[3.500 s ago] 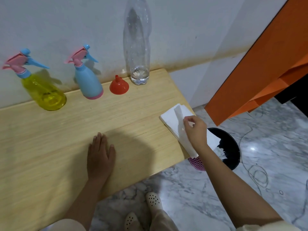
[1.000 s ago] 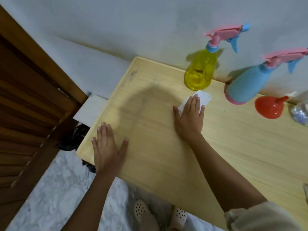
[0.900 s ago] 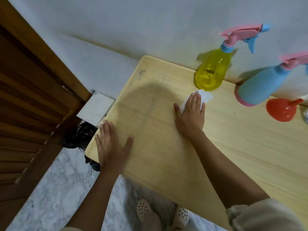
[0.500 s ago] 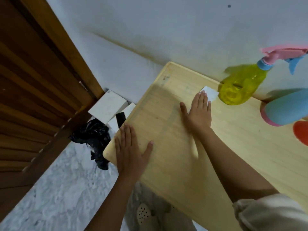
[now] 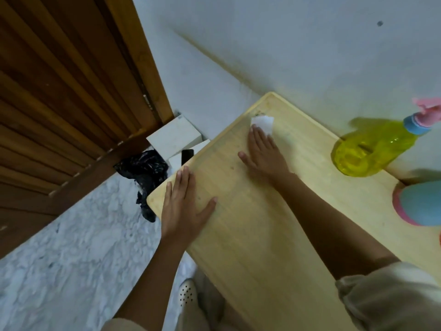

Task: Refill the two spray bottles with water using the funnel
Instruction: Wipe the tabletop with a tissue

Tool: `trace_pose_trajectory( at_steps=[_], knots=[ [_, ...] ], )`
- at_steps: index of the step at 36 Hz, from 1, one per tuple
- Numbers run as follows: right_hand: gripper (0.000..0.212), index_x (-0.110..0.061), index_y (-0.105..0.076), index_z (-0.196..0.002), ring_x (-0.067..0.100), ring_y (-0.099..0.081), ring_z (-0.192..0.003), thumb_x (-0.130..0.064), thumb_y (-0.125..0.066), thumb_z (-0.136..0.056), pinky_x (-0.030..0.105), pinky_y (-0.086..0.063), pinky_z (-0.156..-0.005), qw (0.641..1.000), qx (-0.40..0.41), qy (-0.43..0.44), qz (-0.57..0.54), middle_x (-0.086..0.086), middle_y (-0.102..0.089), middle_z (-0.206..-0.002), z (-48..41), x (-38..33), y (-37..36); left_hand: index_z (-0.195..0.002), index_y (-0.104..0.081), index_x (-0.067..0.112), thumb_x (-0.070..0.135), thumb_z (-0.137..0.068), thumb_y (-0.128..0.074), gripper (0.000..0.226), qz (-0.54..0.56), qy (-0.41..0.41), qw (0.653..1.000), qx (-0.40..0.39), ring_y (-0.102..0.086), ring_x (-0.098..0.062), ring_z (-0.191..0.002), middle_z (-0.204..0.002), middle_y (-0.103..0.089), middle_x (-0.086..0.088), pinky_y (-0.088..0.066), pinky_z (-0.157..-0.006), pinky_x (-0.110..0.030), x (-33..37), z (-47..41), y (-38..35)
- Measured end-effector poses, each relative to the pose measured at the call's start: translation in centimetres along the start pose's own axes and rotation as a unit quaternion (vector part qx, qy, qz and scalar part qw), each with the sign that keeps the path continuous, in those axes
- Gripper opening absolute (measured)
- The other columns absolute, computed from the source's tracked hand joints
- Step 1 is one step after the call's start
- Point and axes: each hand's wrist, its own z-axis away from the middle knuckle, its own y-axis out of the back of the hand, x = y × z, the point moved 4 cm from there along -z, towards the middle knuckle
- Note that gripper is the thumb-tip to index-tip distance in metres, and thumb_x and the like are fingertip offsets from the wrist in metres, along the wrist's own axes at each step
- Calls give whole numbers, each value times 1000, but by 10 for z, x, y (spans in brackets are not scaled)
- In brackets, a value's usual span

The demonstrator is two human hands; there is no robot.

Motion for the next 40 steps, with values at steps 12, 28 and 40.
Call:
trace_pose_trajectory(
  at_steps=[12, 28, 40],
  knots=[
    [88, -10, -1, -150, 14, 3, -147, -60, 7, -78, 25, 6, -115, 980, -33, 194, 34, 5, 2, -159, 28, -31, -13, -151, -10, 15, 63, -90, -11, 78, -26, 65, 997, 20, 6, -7, -144, -160, -5, -1, 7, -116, -28, -1, 21, -3],
    [90, -10, -16, -150, 12, -9, -146, -69, 3, -83, 26, -5, -118, 982, -21, 181, -46, 2, -11, -159, 73, -27, -13, -150, -19, 8, 53, -83, -14, 81, 5, 40, 999, 13, -2, -15, -147, -160, -10, -5, 4, -118, -34, 4, 30, 2],
    [99, -8, -7, -150, 18, -3, -148, -74, 9, -78, 30, 2, -117, 997, 39, 63, -27, 7, -4, -159, 61, -50, -34, -149, -23, 10, 58, -84, -15, 81, -30, -44, 999, -9, -3, -16, -147, -159, -12, -5, -1, -119, -35, 4, 4, 8]
  ],
)
